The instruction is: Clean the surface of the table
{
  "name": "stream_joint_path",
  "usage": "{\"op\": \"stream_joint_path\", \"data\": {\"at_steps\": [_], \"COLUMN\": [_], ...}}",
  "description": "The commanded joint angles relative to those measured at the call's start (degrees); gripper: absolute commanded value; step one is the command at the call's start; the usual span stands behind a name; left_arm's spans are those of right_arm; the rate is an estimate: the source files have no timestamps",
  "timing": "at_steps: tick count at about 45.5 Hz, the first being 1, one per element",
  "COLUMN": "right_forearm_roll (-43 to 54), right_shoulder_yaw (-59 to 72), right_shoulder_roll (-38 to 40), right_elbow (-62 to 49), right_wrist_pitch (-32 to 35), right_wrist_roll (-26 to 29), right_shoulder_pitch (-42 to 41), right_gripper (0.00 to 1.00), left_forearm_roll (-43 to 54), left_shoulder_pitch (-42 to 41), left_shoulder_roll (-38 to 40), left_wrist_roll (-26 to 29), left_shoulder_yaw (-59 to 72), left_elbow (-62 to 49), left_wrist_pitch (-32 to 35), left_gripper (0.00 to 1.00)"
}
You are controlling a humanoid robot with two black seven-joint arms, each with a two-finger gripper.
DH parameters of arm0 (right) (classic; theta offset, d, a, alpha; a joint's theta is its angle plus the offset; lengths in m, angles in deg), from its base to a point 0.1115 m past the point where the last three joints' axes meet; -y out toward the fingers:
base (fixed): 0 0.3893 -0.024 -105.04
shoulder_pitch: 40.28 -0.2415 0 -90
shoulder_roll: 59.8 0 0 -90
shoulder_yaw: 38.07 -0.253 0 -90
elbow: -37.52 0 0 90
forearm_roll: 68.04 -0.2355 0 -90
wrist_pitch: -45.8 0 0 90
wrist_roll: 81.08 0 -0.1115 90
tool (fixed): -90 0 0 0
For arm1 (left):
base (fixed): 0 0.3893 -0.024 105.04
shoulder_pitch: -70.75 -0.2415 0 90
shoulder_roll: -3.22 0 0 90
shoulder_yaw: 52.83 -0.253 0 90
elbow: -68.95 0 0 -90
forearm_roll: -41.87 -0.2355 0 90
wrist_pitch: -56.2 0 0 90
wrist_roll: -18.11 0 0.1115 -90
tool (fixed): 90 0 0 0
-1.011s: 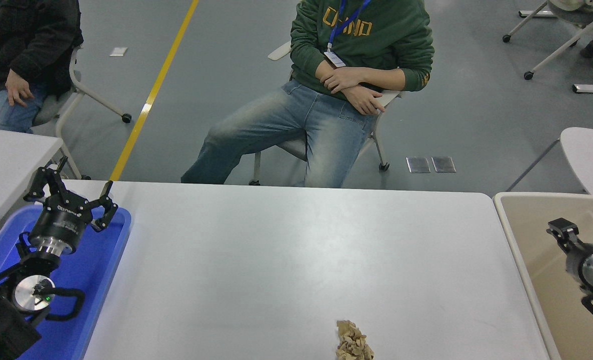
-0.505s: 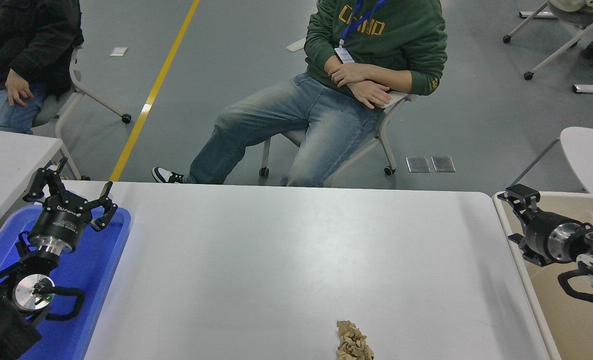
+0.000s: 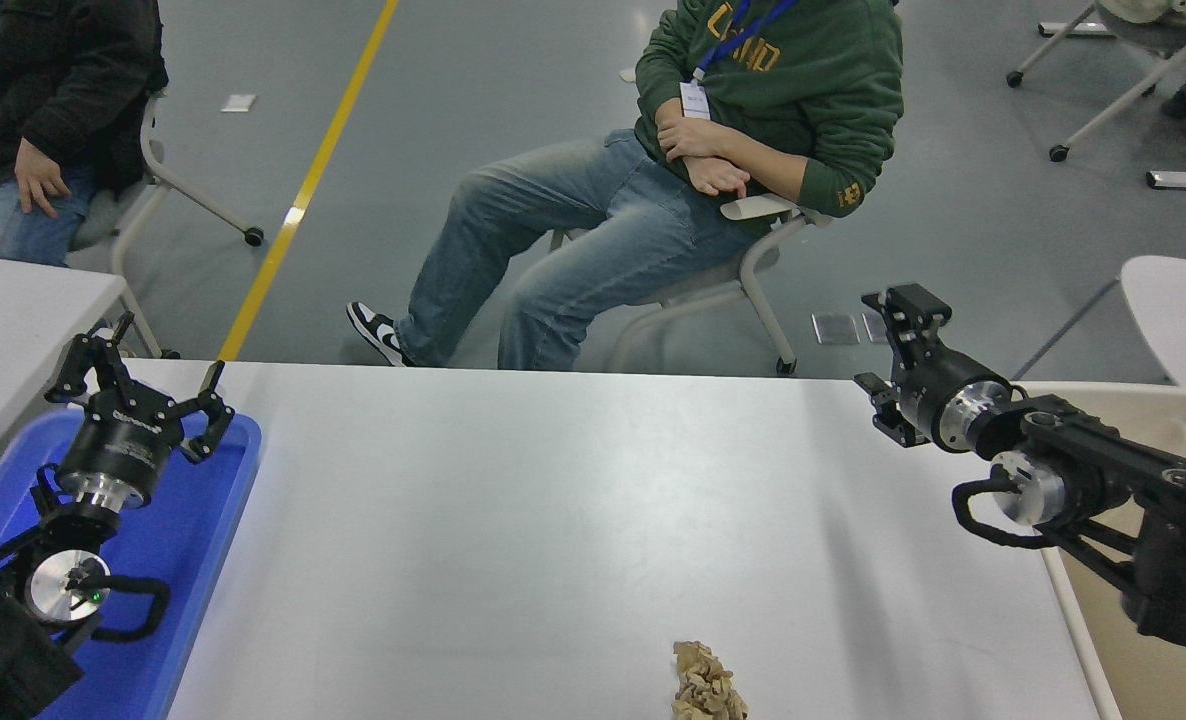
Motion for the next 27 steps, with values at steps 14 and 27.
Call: {"op": "stream_joint_path", "data": {"at_steps": [14, 27], "right_forearm_roll": [0.0, -0.09], "right_shoulder_yaw": [-13.93, -14.02], "right_shoulder_roll": [-8.97, -8.97], "right_elbow": [-5.13, -5.66], "right_wrist_pitch": [-0.26, -0.17], "right_wrist_roll": [-4.74, -4.74], "right_shoulder_pitch": [5.06, 6.2], "right_gripper": [1.0, 1.0], "left_forearm_roll": [0.0, 0.0], "left_shoulder_pitch": [0.0, 0.0], "left_shoulder_roll": [0.0, 0.0], "left_wrist_roll": [0.01, -0.07], "left_shoulder_yaw": [0.0, 0.0], "left_elbow": [0.0, 0.0], "left_wrist_pitch": [0.01, 0.01], "left_gripper": [1.0, 1.0]}}
